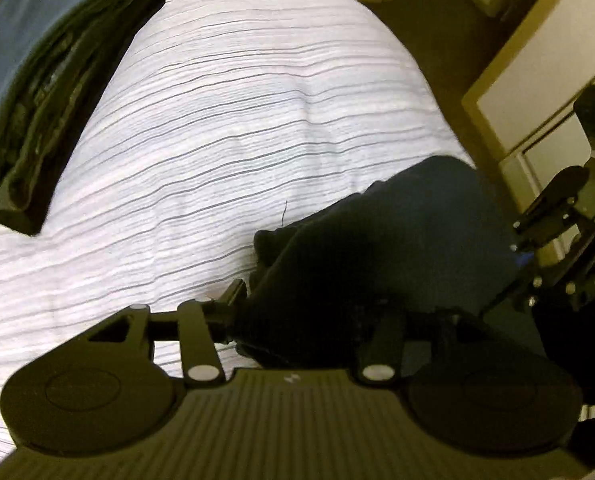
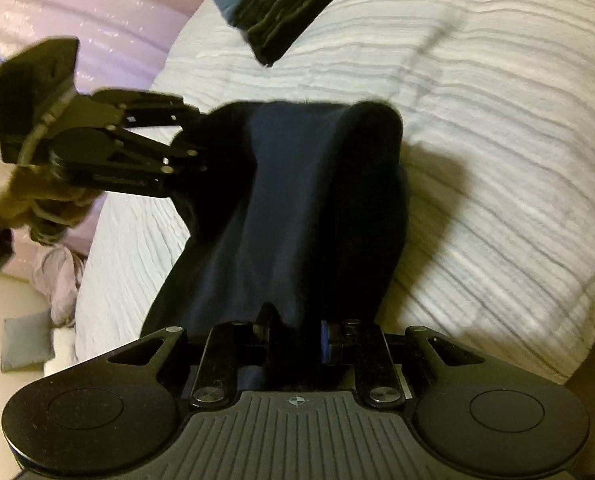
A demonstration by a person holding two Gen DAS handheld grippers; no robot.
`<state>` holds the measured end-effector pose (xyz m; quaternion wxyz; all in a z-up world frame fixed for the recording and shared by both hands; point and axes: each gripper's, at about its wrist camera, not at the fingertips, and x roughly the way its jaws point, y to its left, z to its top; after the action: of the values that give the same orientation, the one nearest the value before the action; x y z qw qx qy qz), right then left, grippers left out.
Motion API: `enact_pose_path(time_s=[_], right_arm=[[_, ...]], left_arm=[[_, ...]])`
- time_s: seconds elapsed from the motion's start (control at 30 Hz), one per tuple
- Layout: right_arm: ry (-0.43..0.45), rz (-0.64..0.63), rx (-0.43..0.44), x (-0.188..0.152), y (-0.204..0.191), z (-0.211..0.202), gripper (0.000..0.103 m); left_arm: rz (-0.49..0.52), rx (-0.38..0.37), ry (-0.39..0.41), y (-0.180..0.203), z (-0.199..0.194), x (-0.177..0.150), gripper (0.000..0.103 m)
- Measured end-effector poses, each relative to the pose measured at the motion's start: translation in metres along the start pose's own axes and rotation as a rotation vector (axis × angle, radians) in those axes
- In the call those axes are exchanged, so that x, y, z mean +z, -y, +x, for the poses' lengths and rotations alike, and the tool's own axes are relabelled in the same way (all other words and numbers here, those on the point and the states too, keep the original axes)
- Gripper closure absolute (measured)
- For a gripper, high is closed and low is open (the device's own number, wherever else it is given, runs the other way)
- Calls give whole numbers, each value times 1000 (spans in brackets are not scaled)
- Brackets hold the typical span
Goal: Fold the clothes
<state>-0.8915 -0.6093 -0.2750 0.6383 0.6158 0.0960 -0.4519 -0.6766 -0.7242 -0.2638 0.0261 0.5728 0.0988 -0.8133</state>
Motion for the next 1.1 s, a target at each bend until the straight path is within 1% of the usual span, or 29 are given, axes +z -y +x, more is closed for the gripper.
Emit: enact_pose_path(time_s=[0.03, 0.07, 0.1, 0.2, 0.3, 0.33, 0.37, 0.43, 0.47, 0.5, 0.63, 0.7, 0.8, 0.87, 0.93, 1.0, 1.1], right_arm=[[23, 13, -3, 1, 2, -8, 60], [50, 27, -5, 2, 3, -17, 35], [77, 41, -8, 2, 5, -26, 28], [152, 68, -29, 8, 8, -48, 28], [206, 53, -42, 26, 8, -53, 28], [216, 48, -49, 31, 9, -51, 28], [224, 43, -56, 36, 10, -48, 28], [230, 35, -72, 46, 14, -41, 30], [221, 30, -92, 50, 16, -34, 43], [209, 23, -111, 53, 19, -28, 47], [159, -4, -163, 65, 30, -10, 47], [130, -14, -177, 70, 35, 3, 47], [90, -11, -174, 76, 38, 4, 47], [75, -47, -175, 79, 31, -2, 47], [68, -82, -170, 82, 22, -9, 47], [85, -100, -158, 82, 12, -17, 47], [120, -136, -137, 82, -4, -25, 47]], left_arm=[[-36, -7, 20, -5, -6, -4, 56], [-79, -9, 43, -10, -13, -9, 56], [-123, -12, 67, -16, -19, -13, 58], [-262, -21, 143, -32, -39, -28, 59], [-388, -28, 203, -41, -42, -40, 61], [-403, -24, 205, -41, -38, -40, 62], [-406, -18, 201, -40, -32, -39, 62], [-397, 27, 172, -37, -18, -33, 62], [-390, 48, 158, -37, -9, -29, 62], [-381, 66, 145, -36, -1, -25, 62], [-347, 122, 121, -35, 25, -12, 63], [-357, 137, 112, -37, 30, -7, 63], [-375, 142, 134, -36, 18, -9, 63], [-395, 156, 165, -35, -2, -20, 63], [-436, 177, 199, -33, -28, -38, 67], [-499, 192, 227, -28, -54, -64, 68], [-574, 202, 241, -11, -80, -101, 68]])
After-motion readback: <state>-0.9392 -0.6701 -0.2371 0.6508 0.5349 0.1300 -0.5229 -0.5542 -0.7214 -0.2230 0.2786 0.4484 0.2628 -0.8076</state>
